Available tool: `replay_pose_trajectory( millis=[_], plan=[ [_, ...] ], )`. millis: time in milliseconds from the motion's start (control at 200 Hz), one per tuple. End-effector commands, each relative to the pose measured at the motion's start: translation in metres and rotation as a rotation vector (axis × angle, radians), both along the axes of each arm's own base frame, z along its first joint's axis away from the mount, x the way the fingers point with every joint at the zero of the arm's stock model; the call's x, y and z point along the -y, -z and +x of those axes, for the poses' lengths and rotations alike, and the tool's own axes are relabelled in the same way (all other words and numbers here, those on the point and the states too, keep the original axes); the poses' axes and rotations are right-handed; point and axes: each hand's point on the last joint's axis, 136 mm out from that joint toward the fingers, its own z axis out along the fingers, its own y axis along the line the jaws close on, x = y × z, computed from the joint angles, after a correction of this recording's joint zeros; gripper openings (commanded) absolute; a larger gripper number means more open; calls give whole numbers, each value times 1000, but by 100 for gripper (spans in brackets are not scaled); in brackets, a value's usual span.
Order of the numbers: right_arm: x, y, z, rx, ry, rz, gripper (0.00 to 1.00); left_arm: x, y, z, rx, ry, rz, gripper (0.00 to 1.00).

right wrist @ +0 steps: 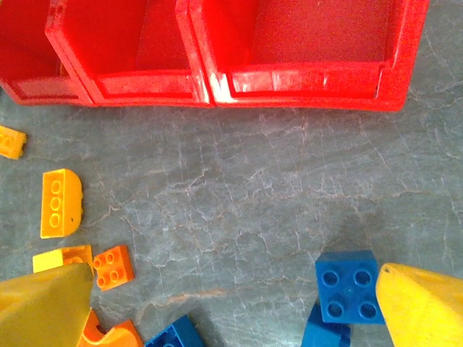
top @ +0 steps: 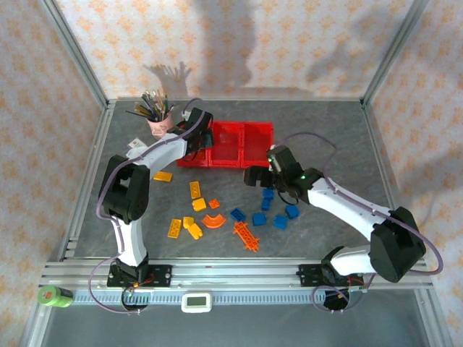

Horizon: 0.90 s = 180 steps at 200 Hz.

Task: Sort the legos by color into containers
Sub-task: Place the lego in the container, then pick up the lego from the bottom-center of the table.

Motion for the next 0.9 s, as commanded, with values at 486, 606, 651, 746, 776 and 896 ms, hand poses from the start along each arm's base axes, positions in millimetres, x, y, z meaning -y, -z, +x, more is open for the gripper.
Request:
replay_pose_trajectory(
  millis=[486, 606, 651, 746, 776, 896],
  plan=[
    [-47, 22, -127, -49, -267, -296, 80, 33, -23, -192, -19, 202, -281, 84],
    [-55, 43, -147, -90, -345, -337, 77, 26, -26, -214, 0, 205, -339, 90],
    [-57, 52, -152, -104, -365, -358, 76, 24, -29, -220, 6, 210, -350, 92],
    [-55, 67, -153, -122, -372, -391, 73, 20, -35, -229, 19, 210, -372, 99],
    [-56, 69, -152, -119, -373, -394, 72, 19, -36, -231, 22, 211, -378, 99],
    [-56, 82, -153, -128, -382, -416, 69, 15, -38, -236, 30, 204, -383, 99]
  ],
)
